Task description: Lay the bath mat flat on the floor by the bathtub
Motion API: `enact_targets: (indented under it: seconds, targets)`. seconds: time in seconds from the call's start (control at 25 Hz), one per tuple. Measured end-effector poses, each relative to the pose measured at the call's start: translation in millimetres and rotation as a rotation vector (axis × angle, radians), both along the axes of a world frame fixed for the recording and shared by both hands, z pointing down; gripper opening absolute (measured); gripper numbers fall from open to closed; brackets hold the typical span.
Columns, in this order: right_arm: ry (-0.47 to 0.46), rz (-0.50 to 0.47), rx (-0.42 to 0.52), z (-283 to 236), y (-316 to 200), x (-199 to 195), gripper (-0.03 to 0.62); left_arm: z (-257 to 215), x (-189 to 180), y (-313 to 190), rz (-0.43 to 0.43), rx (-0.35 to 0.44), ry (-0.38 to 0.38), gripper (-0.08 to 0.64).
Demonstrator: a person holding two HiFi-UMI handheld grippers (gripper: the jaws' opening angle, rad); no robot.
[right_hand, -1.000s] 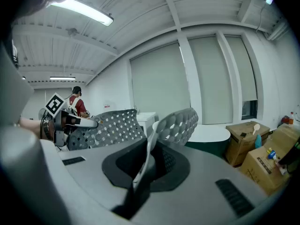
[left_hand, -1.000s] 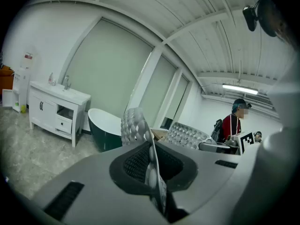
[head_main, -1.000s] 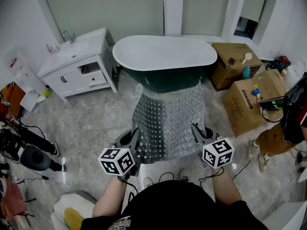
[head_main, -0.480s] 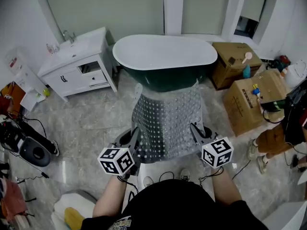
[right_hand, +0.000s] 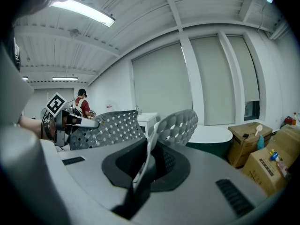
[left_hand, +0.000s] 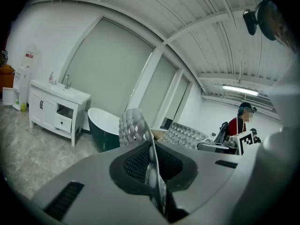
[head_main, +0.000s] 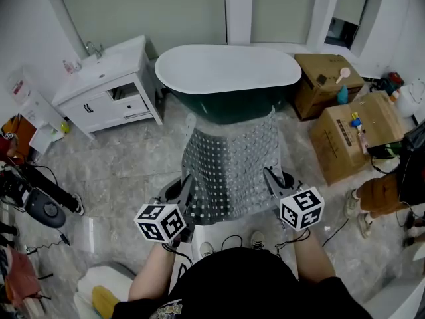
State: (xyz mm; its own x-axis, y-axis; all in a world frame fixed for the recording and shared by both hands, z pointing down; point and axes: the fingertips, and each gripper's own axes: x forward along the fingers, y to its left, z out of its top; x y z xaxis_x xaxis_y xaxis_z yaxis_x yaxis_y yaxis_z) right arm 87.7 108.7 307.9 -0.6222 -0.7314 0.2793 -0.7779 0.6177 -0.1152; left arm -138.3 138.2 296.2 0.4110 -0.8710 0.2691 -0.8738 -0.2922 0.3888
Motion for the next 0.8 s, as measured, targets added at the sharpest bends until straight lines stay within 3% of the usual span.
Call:
enact_targets:
  seconds: [0.8]
  targets:
    - [-0.024, -0.014, -0.028, 6, -20, 41, 0.034, 0, 43, -14, 0.0, -0.03, -0.023, 0.029]
